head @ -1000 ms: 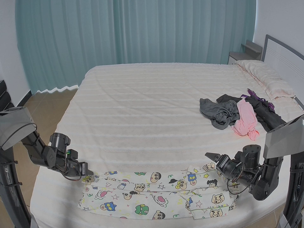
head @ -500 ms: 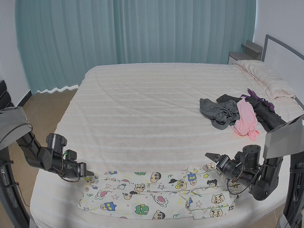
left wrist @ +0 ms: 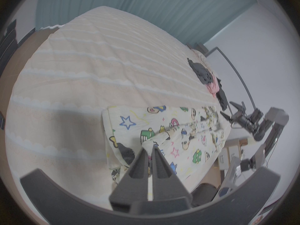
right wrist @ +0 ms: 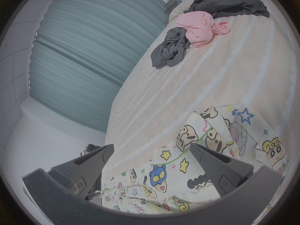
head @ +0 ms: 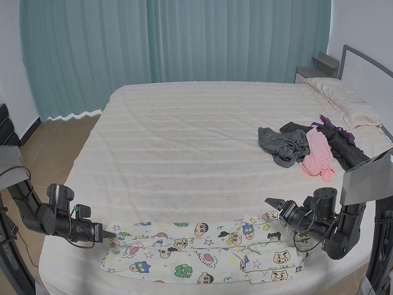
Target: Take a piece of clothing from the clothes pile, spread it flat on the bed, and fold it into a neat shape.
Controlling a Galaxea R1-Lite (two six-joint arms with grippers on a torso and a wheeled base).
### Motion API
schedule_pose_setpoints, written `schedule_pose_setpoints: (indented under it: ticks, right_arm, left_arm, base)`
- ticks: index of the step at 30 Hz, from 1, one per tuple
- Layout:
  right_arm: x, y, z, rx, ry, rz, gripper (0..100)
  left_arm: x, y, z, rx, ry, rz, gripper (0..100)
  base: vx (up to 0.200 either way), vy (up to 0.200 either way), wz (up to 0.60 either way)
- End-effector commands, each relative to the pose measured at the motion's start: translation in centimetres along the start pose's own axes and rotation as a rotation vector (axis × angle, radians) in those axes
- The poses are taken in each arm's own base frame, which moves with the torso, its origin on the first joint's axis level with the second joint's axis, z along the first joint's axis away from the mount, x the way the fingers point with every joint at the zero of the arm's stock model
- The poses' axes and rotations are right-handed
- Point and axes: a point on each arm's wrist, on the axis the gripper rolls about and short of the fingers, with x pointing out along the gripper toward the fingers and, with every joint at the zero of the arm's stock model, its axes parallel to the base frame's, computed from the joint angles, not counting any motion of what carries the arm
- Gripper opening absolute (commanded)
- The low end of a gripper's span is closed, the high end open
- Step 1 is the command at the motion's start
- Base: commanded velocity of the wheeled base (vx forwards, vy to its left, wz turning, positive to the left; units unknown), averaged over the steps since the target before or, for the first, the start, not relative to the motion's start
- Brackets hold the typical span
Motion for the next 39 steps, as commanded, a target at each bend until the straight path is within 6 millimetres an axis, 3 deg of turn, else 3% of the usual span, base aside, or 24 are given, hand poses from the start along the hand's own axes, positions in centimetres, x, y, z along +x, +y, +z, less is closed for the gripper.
schedule_pose_setpoints:
  ticks: [1, 4, 5, 12, 20, 28, 33, 39]
  right_arm:
    - [0.0, 0.1, -0.1, -0.002, 0.002, 0.008, 100]
    - [0.0, 0.1, -0.3, -0.003, 0.007, 0.007, 100]
    - [0.0, 0.1, -0.3, -0.003, 0.007, 0.007, 100]
    - [-0.6, 0.2, 0.1, -0.019, -0.009, 0.000, 100]
    - [-2.6, -1.6, 1.0, -0.195, -0.011, -0.083, 100]
    - [-2.0, -4.3, 0.2, -0.249, 0.081, -0.197, 100]
    - [-1.4, -5.1, -0.4, -0.241, 0.147, -0.175, 100]
    - [-0.8, -5.4, 0.5, -0.264, 0.167, -0.133, 100]
  left_arm:
    - [0.4, 0.8, -1.8, -0.015, 0.047, 0.017, 0]
    - [0.7, 1.5, -2.1, -0.024, 0.049, 0.025, 0]
    - [0.9, 1.6, -2.1, -0.025, 0.050, 0.027, 100]
    - [1.1, 2.0, -2.1, -0.019, 0.051, 0.132, 100]
    - [0.6, 2.5, -1.6, -0.046, -0.001, 0.057, 100]
    - [1.5, 1.8, -0.1, -0.146, -0.086, 0.023, 100]
    - [2.4, 2.0, -0.1, -0.142, -0.098, 0.030, 100]
    - [2.7, 2.0, 0.0, -0.136, -0.102, 0.029, 100]
  base:
    - [0.000, 0.000, 0.00]
    - [0.000, 0.000, 0.00]
    - [0.000, 0.000, 0.00]
    - [0.000, 0.000, 0.00]
    - [0.000, 0.000, 0.00]
    - [0.000, 0.000, 0.00]
    - [0.000, 0.000, 0.00]
    - [0.000, 0.000, 0.00]
